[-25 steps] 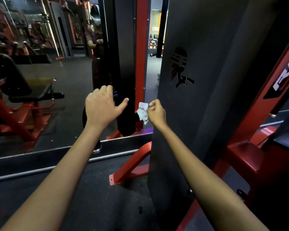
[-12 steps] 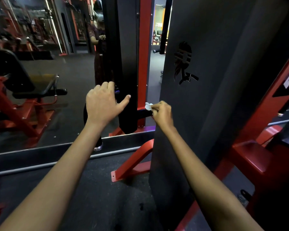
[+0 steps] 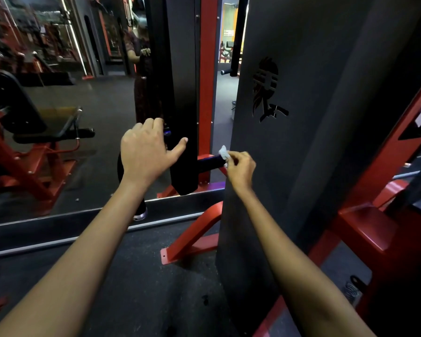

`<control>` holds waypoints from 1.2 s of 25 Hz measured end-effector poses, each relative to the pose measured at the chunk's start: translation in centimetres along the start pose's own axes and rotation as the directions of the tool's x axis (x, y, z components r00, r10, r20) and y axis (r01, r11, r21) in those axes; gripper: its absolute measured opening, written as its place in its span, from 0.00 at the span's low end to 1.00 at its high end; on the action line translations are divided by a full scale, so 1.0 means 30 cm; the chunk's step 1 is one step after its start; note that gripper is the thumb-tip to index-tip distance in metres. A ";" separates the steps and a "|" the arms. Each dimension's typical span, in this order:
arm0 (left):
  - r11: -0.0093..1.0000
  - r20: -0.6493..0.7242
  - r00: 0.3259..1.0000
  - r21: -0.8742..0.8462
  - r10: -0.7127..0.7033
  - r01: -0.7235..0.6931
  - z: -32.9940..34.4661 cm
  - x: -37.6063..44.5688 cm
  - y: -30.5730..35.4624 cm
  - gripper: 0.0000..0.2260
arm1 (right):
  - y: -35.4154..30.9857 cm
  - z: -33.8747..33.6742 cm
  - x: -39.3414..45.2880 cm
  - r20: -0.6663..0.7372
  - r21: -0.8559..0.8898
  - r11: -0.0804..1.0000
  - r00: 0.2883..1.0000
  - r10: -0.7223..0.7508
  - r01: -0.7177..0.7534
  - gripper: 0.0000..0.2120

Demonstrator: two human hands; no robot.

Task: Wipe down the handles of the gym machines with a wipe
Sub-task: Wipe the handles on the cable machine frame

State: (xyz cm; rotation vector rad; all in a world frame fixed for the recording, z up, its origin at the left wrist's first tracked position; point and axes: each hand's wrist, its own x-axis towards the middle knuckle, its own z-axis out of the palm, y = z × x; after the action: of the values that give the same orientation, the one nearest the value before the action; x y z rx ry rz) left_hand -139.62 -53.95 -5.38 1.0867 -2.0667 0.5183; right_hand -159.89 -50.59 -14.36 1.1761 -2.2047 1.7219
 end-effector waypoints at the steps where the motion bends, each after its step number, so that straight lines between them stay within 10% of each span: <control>1: 1.000 -0.002 1.000 0.001 -0.003 0.003 0.000 0.000 0.002 0.25 | -0.018 0.011 -0.024 -0.021 0.029 1.000 1.000 -0.001 0.002 0.08; 7: 1.000 -0.023 1.000 0.011 -0.005 0.006 0.006 -0.001 0.000 0.25 | -0.090 0.060 -0.179 0.058 0.273 0.959 0.994 -0.091 0.071 0.06; 12: 0.999 -0.070 0.998 0.046 0.003 0.000 0.020 -0.014 0.006 0.24 | 0.021 0.037 -0.063 -0.139 0.254 0.932 0.943 0.301 -0.260 0.07; 18: 0.997 -0.108 0.994 0.069 -0.018 0.026 0.034 -0.011 0.003 0.23 | -0.107 0.102 -0.238 0.190 0.394 0.878 0.959 0.211 -0.271 0.10; 23: 0.993 -0.171 0.984 0.098 -0.056 0.073 0.063 -0.041 0.013 0.26 | -0.074 0.016 -0.058 -0.100 0.278 0.950 0.979 0.175 -0.142 0.08; 30: 0.988 -0.142 0.986 0.120 -0.082 0.100 0.089 -0.090 0.025 0.31 | -0.123 0.042 -0.021 0.392 -0.048 0.982 0.908 -0.149 0.181 0.11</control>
State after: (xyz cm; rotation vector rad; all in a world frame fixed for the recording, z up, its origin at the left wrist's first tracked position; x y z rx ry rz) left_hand -140.36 -53.80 -9.19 1.1798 -1.8770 0.6670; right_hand -156.70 -51.57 -12.25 1.7534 -2.2676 1.4124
